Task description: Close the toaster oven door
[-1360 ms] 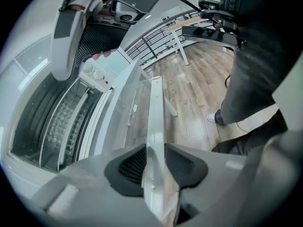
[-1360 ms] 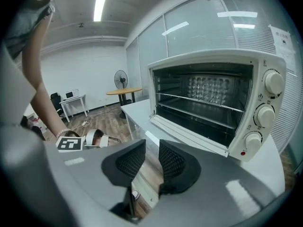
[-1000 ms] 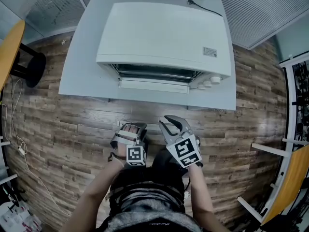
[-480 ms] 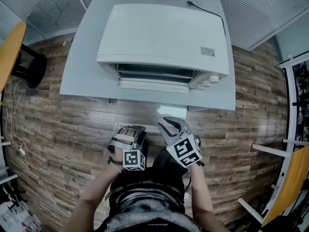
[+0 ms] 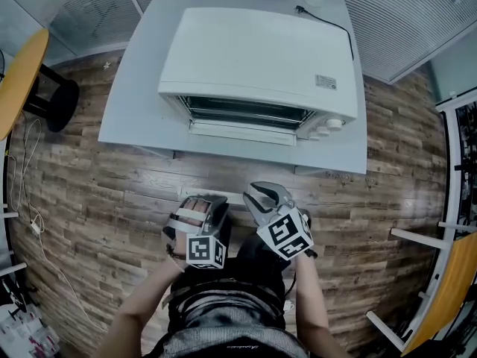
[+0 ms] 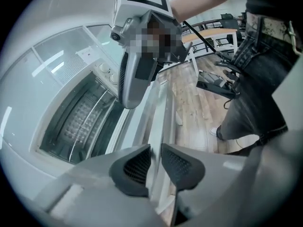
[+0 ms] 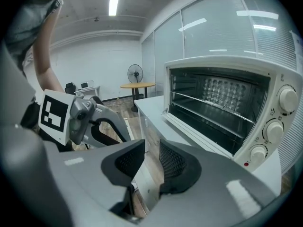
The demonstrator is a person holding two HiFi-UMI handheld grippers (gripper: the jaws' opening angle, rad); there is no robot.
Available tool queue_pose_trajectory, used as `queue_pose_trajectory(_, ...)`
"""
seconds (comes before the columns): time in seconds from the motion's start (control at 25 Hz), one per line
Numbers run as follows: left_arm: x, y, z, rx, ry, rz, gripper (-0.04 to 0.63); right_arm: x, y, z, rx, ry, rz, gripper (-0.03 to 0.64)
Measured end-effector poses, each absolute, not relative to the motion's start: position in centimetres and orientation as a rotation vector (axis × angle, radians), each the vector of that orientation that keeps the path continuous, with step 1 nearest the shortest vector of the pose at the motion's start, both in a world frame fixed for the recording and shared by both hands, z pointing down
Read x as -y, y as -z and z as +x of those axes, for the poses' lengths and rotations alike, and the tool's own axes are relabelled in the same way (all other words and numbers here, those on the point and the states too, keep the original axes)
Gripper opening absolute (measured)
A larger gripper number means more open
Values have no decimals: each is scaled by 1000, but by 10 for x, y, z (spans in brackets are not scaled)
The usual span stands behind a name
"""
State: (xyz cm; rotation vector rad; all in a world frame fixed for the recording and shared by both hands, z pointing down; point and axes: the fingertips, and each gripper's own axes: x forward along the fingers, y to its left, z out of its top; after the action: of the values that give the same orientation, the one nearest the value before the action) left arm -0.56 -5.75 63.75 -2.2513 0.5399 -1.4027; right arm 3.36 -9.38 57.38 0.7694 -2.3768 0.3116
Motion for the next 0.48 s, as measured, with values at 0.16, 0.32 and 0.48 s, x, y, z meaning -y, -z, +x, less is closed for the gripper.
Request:
queue_pose_trajectory(0.16,62,-618,-7,-578,1392,-2267,75,90,-566,27,2390,-274,718,102)
queue_pose_trajectory(0.32,70,-593,-6,-636,1353,-2305,72,84,-559,23,2389,-221,666,107)
queue_pose_trajectory(0.48,76,-575,-6,-654,1339,-2311,69,83,-552,20,2351,-106,624,117)
